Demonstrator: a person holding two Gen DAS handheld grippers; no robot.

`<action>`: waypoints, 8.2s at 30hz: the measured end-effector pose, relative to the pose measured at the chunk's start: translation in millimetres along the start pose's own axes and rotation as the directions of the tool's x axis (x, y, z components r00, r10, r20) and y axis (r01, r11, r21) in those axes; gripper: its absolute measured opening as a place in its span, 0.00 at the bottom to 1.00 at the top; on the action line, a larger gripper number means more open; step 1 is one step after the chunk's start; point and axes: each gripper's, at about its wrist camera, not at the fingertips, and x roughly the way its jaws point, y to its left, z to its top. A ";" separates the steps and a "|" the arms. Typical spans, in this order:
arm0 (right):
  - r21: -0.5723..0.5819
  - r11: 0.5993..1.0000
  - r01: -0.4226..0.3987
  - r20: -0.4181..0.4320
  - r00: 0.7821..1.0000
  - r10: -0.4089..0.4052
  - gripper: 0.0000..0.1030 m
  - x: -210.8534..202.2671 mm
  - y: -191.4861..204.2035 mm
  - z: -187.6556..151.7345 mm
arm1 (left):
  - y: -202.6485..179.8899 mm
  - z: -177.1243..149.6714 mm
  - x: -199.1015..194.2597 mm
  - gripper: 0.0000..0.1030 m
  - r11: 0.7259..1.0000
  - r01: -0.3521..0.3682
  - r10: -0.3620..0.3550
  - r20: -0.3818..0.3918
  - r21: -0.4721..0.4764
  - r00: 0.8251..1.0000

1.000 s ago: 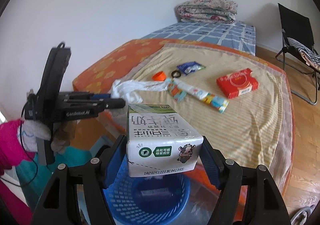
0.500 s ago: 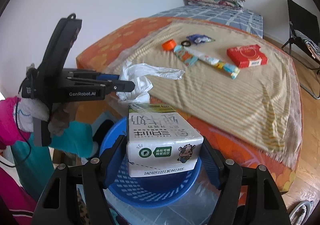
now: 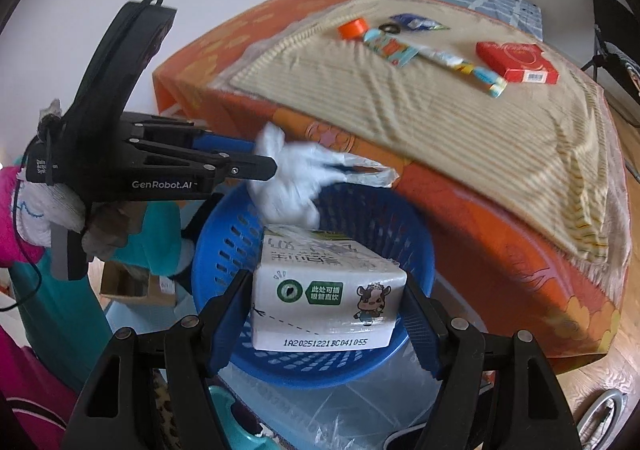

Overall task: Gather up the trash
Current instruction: 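Carry bag and milk carton over the blue basket and release both, then move both tools back over the bed toward the orange cap and white tube, then grasp the orange cap with the left tool while the right tool grasps the white tube package, then carry cap and tube over the blue basket and open both tools to drop them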

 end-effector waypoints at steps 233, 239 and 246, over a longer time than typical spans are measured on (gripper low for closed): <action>0.078 0.997 -0.010 -0.069 0.998 0.015 0.87 23.5 -10.3 9.3 | -1.0 13.9 20.7 0.68 0.998 -0.027 0.033 -0.089 0.065 0.996; 0.113 0.994 0.012 -0.034 0.999 -0.008 0.88 15.9 -18.7 17.8 | 7.2 31.6 14.2 0.68 0.999 -0.027 0.028 -0.060 0.020 0.998; 0.182 0.982 0.043 0.031 0.998 -0.050 0.89 -0.8 -38.8 38.6 | 24.6 69.3 3.7 0.68 0.998 -0.021 0.019 -0.028 -0.061 0.999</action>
